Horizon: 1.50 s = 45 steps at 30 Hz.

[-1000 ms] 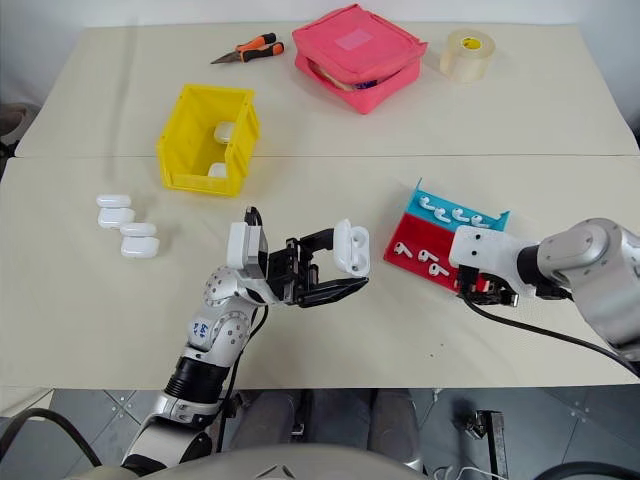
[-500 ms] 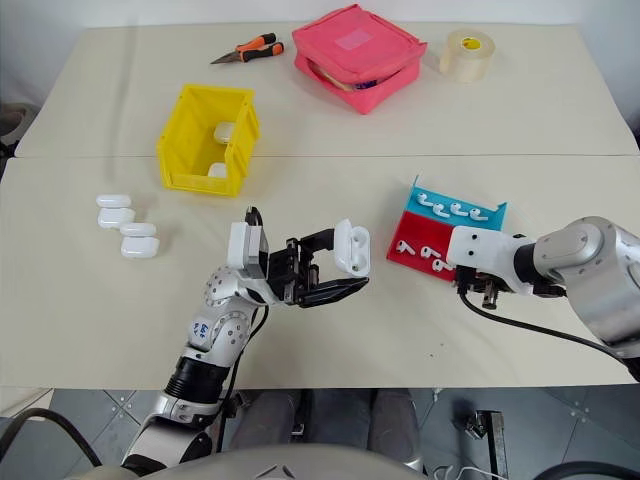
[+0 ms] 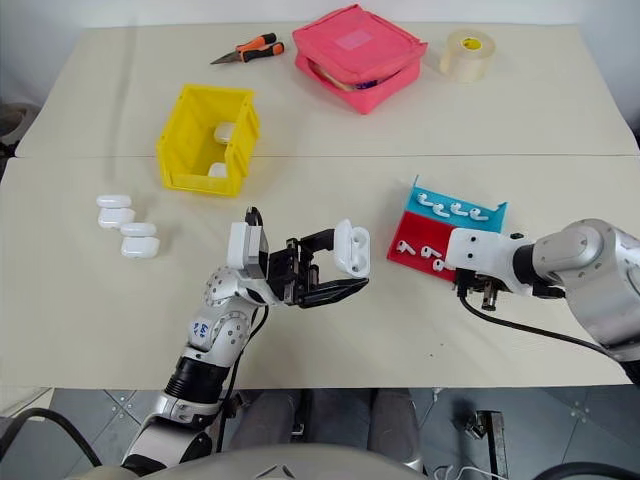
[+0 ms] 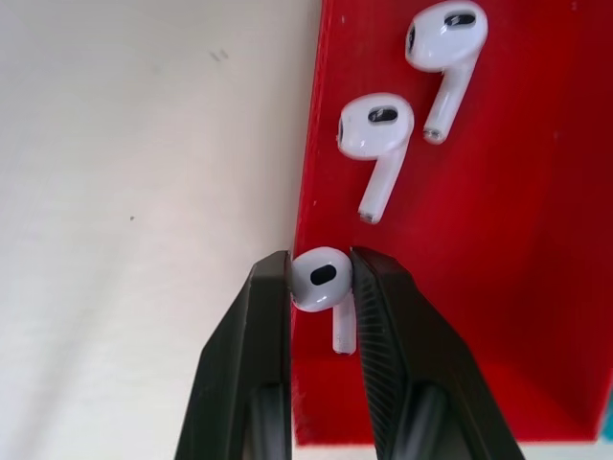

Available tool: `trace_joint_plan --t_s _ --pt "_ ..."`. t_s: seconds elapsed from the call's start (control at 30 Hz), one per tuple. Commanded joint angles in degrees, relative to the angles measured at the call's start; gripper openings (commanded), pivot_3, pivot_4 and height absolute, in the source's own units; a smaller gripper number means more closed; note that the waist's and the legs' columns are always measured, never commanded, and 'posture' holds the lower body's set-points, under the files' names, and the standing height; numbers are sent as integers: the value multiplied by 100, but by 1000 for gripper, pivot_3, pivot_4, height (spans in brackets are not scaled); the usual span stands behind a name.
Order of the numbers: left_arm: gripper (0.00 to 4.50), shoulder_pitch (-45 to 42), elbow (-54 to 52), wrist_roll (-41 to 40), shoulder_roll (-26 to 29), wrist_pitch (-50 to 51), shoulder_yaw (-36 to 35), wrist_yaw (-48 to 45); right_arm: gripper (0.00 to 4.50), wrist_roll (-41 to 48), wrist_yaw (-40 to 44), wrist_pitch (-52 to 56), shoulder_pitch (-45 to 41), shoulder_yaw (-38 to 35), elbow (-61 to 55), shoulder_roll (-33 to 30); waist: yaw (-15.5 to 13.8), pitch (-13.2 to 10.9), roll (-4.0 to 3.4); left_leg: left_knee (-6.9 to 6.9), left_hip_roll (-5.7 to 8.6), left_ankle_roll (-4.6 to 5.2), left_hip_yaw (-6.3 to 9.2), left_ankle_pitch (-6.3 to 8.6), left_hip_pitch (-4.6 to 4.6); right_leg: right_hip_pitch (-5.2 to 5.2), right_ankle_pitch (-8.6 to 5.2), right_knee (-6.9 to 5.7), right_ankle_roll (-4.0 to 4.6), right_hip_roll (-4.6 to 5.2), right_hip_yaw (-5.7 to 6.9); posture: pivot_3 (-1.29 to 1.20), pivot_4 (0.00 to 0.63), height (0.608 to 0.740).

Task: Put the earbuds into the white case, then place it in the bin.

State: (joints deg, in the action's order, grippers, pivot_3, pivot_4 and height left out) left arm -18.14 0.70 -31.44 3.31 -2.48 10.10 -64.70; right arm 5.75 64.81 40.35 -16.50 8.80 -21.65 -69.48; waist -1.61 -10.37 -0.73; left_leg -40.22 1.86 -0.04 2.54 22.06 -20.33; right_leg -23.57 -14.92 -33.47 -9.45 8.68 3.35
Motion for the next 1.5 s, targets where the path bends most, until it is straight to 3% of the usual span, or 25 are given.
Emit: trace_joint_plan --t_s 0.03,0.13,0.2,0.33,0.43,0.7,1.0,1.5 --pt "2807 -51 -147 -182 -22 46 -30 -63 545 766 88 53 428 -1394 -537 227 3 0 0 0 0 0 -1 0 0 0 0 1 0 0 -1 0 150 740" --pt "2807 -92 -86 -224 24 72 -93 -145 545 1350 98 -504 836 -2313 -816 825 -4 0 1 -1 -2 0 0 0 2 4 1 -2 -1 -2 2 0 150 740" --pt "2807 -181 34 -252 53 197 -90 -225 545 1815 -186 -806 1157 -2931 -900 1628 0 0 3 -1 -2 0 0 0 4 6 1 -2 -2 -2 3 0 150 740" --pt "2807 -322 211 -365 198 482 -181 -396 545 2761 -722 -1005 1352 -3375 -1161 2822 4 1 3 -8 1 -1 -4 -1 8 10 2 -9 -4 -2 -2 0 150 740" --pt "2807 -429 282 -406 294 706 -260 -407 545 3403 -1421 -984 1166 -3240 -1431 3664 47 1 2 -6 -5 -4 -3 -2 12 7 2 -12 -4 -6 -3 0 150 740" --pt "2807 -563 272 -536 513 1094 -513 -452 545 3870 -2413 -1019 653 -2043 -1939 4661 41 5 -4 -4 -5 -8 1 -5 14 4 0 -19 0 -8 -5 0 150 740" --pt "2807 -502 47 -546 547 1237 -526 -429 545 3848 -2681 -1247 698 -1425 -1899 4891 43 5 -4 -1 0 -7 3 -4 13 3 0 -19 0 -7 -4 0 150 740" --pt "2807 -507 -111 -566 545 1242 -579 -355 545 3730 -2702 -1710 941 -1159 -1501 4978 45 5 -4 -1 0 -6 1 -4 14 3 0 -20 1 -7 -6 0 150 740"
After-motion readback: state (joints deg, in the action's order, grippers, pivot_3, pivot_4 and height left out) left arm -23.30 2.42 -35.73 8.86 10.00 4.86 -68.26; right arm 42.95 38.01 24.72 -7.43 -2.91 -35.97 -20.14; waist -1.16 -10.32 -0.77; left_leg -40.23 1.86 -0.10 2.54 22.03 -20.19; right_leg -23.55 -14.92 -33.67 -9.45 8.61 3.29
